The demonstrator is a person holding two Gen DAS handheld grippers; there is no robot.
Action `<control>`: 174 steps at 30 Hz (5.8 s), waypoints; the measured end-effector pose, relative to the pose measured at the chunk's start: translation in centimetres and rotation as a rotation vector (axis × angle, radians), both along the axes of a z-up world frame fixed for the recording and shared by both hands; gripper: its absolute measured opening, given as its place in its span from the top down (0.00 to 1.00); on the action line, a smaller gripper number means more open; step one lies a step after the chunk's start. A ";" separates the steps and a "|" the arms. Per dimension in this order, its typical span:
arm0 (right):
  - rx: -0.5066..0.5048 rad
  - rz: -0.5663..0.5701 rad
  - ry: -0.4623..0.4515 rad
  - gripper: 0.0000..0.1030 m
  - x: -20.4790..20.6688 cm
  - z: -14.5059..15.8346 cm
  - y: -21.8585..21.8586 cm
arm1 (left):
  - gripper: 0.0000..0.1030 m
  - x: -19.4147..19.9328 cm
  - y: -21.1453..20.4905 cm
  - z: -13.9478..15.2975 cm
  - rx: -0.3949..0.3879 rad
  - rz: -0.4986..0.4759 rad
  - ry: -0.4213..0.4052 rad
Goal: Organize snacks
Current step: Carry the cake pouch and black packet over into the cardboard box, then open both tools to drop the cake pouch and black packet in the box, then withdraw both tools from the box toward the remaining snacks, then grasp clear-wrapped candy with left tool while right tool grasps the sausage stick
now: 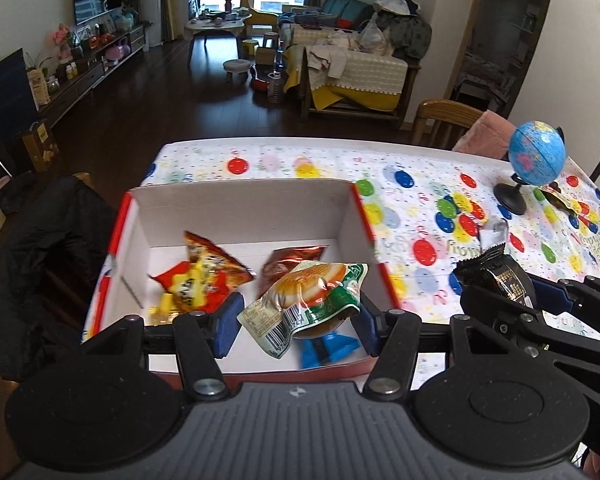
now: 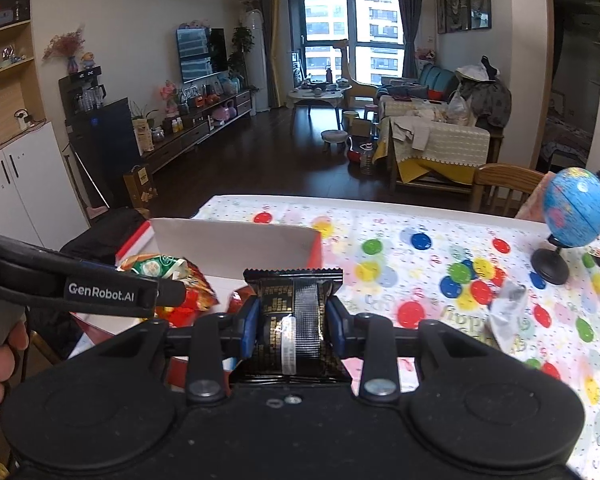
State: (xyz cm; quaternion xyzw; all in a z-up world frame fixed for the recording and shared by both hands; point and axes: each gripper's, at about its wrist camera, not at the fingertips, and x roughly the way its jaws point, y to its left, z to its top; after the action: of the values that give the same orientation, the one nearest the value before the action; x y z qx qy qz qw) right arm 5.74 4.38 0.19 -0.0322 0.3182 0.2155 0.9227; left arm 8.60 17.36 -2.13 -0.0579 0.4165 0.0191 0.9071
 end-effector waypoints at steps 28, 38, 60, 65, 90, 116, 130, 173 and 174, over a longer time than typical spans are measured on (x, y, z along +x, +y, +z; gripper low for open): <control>-0.103 0.002 0.109 0.68 4.6 -6.5 9.6 | 0.44 3.5 10.2 -6.7 0.031 0.074 0.132; -0.129 0.011 0.160 0.68 6.1 -9.1 10.7 | 0.44 5.2 9.9 -9.7 0.055 0.039 0.186; -0.127 -0.006 0.205 0.56 6.2 -10.4 10.5 | 0.43 5.4 7.8 -10.4 0.098 -0.048 0.170; -0.106 -0.016 0.185 0.47 5.5 -9.6 9.9 | 0.43 4.7 7.5 -9.6 0.088 -0.058 0.146; 0.003 -0.094 0.042 0.20 0.5 -3.9 5.8 | 0.36 0.4 5.6 -2.9 0.044 -0.095 -0.001; 0.089 -0.291 -0.063 0.11 -4.9 -1.6 -2.8 | 0.16 -2.6 -2.2 0.2 -0.029 -0.229 -0.109; 0.106 -0.333 -0.056 0.01 -5.3 -3.1 -11.9 | 0.03 -1.9 -11.9 -1.6 -0.010 -0.236 -0.098; -0.135 0.058 0.185 0.11 3.6 -15.9 -21.9 | 0.09 4.8 -24.5 -16.4 -0.078 -0.148 0.263; -0.133 0.064 0.190 0.11 3.6 -16.1 -22.0 | 0.12 4.9 -24.6 -16.6 -0.072 -0.147 0.264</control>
State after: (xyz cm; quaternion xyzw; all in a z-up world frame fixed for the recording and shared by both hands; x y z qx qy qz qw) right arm 9.36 -17.65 -15.87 -0.0832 0.4165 0.2253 0.8768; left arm 13.51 -7.25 -18.73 -0.0569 0.5359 -0.0549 0.8406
